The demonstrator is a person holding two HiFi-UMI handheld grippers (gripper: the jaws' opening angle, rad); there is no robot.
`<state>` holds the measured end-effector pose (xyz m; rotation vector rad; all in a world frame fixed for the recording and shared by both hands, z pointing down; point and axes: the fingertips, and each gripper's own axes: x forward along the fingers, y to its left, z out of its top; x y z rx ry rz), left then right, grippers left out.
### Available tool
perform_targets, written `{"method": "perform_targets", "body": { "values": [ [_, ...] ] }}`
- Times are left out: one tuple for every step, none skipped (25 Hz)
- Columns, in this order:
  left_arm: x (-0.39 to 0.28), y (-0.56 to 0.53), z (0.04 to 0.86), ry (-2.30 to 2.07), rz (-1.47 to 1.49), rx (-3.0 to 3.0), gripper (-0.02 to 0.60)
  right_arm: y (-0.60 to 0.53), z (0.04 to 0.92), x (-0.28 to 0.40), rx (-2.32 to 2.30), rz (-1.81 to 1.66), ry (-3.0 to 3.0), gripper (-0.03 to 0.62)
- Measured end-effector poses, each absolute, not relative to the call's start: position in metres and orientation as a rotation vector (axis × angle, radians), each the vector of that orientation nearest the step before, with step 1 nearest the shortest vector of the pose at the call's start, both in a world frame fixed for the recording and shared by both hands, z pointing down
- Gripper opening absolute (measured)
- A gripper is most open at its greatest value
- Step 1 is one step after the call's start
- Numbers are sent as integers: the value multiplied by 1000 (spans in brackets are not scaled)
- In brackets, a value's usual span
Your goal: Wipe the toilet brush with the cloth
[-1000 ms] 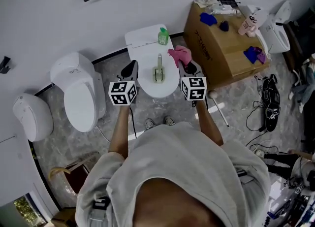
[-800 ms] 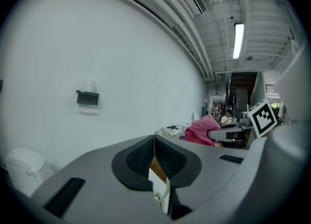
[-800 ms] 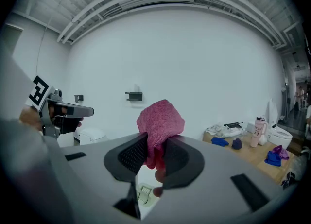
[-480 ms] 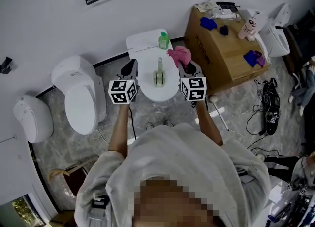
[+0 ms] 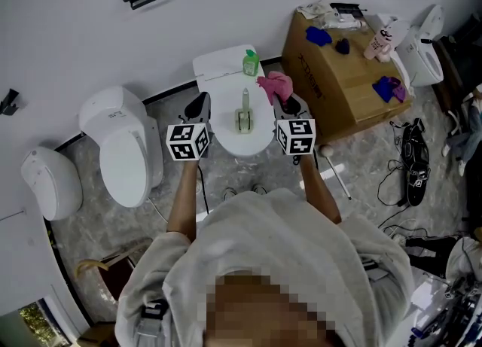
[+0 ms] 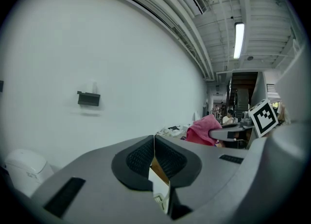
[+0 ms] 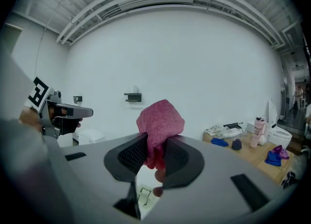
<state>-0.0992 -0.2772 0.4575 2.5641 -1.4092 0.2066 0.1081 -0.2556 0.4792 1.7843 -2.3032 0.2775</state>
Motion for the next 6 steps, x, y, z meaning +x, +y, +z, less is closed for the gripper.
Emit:
{"method": "perform_targets", "body": {
  "values": [
    [-99,-277,458,-1409,208,2565,23,-255,480,108,1784,279,-2302,91],
    [-99,-277,458,-1408,208,2566,23,-255,480,108,1783,280,-2302,89],
    [-99,-277,458,-1408,208,2567,23,-254,481,108,1782,281,-2301,91],
    [-99,-277,458,-1408,208,2568,23,-254,481,107,1781,281,-2301,91],
    [-100,-276,458,-1408,208,2568,23,-253,481,107,1781,281,-2300,90],
    [-100,-276,459,-1408,207,2569,23,-253,482,107,1780,281,-2300,91]
  ]
}}
